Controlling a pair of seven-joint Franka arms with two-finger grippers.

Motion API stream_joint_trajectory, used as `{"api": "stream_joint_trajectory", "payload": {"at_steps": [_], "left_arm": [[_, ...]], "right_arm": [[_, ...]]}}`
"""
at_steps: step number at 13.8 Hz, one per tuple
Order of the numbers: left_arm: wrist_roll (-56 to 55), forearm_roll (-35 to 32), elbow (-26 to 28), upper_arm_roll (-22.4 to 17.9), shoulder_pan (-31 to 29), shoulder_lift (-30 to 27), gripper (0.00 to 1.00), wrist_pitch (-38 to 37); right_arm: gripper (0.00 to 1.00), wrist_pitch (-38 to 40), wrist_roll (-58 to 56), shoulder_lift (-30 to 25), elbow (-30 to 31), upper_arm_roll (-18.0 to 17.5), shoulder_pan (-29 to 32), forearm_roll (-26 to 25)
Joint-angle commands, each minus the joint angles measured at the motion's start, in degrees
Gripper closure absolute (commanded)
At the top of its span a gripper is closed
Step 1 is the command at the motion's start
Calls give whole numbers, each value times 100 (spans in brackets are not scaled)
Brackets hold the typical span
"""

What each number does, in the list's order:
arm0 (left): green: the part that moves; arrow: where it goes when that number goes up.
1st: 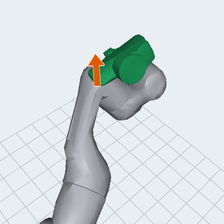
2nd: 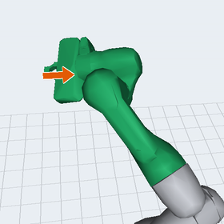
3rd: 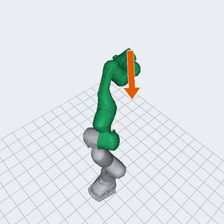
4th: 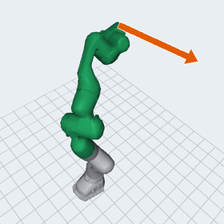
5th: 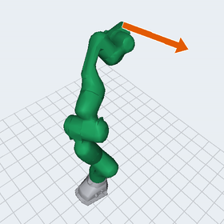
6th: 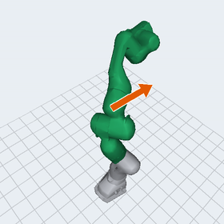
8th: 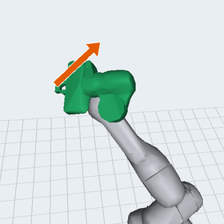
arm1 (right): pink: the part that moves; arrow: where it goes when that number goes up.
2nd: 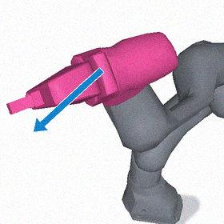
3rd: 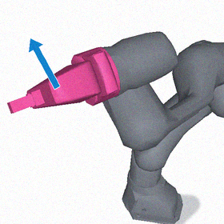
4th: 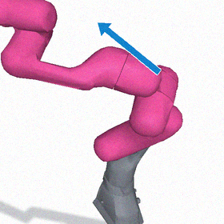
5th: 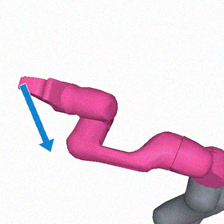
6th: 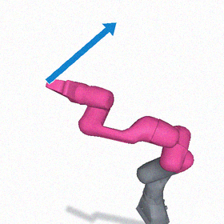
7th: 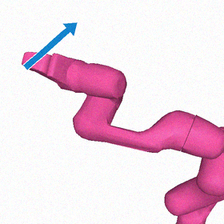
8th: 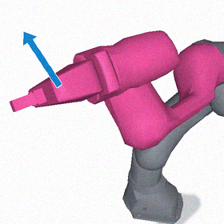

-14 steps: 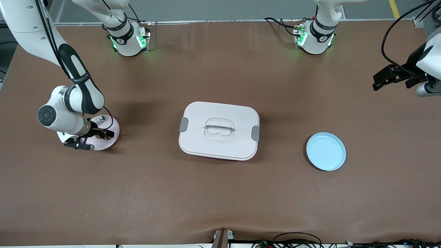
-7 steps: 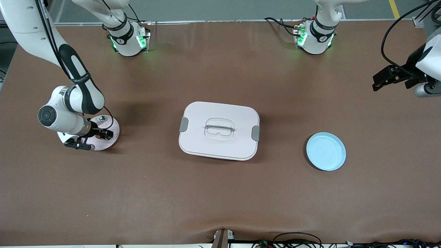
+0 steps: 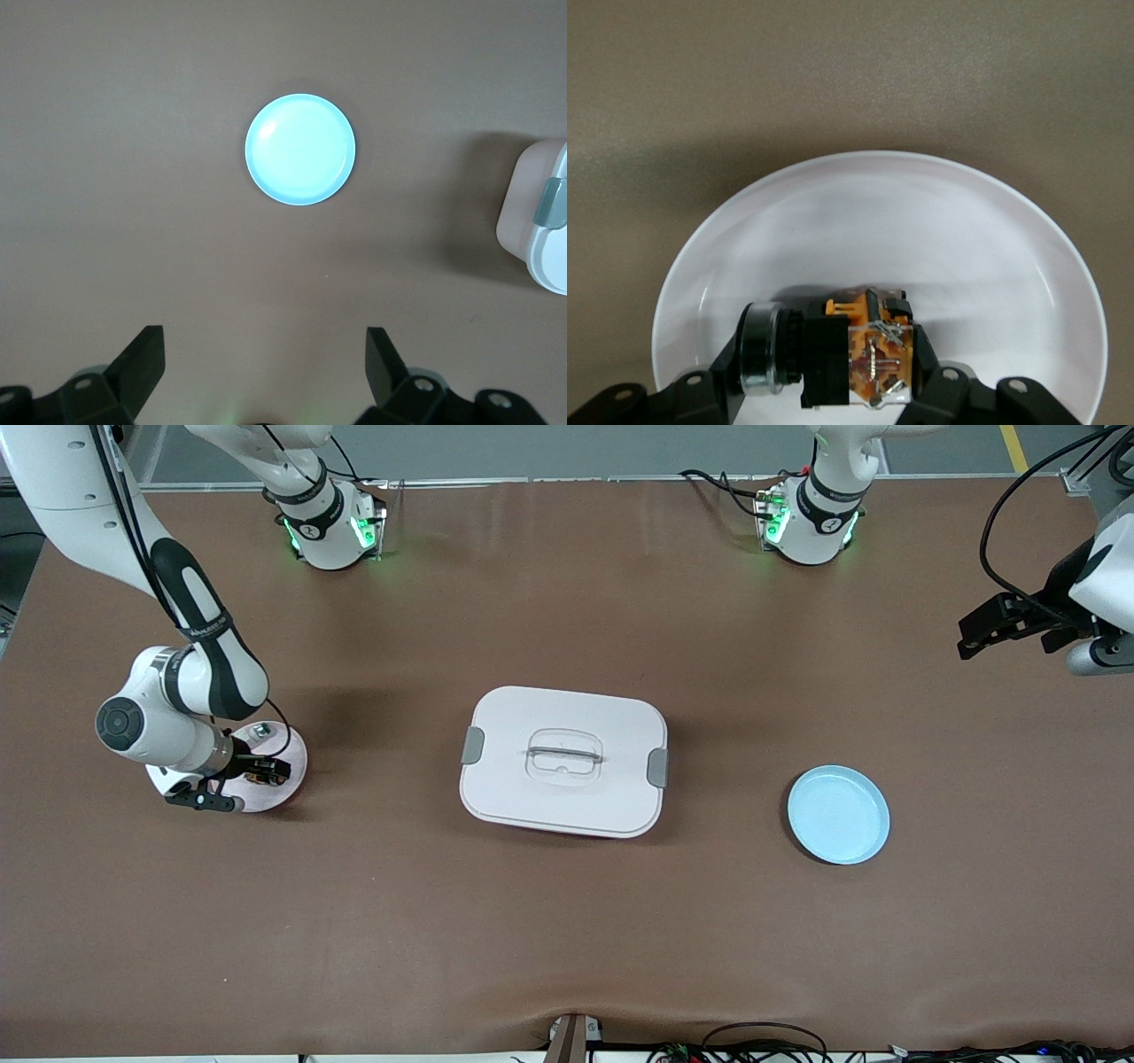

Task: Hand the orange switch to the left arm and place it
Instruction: 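Close the right gripper on the orange switch and lift it, then carry the switch above the box while the left gripper approaches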

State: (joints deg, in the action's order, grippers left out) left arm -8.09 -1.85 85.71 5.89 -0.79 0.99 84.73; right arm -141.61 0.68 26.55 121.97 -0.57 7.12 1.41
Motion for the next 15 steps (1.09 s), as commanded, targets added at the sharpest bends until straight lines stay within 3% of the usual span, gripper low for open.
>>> {"api": "stream_joint_trajectory", "payload": {"at_steps": [1, 7, 11, 15], "left_arm": [[106, -52, -54, 17, -9, 15, 0, -53], [106, -52, -54, 17, -18, 15, 0, -53], [106, -52, -54, 17, -18, 15, 0, -53], [106, -35, -63, 26, -18, 6, 0, -53]], "right_arm": [[80, 571, -103, -447, -50, -57, 44, 88], [80, 3205, 299, -1248, -1260, -84, -324, 9], [80, 5035, 1870, -1275, -2614, -93, -1184, -176], [83, 5679, 3688, -1275, -3284, -101, -2247, -141]]}}
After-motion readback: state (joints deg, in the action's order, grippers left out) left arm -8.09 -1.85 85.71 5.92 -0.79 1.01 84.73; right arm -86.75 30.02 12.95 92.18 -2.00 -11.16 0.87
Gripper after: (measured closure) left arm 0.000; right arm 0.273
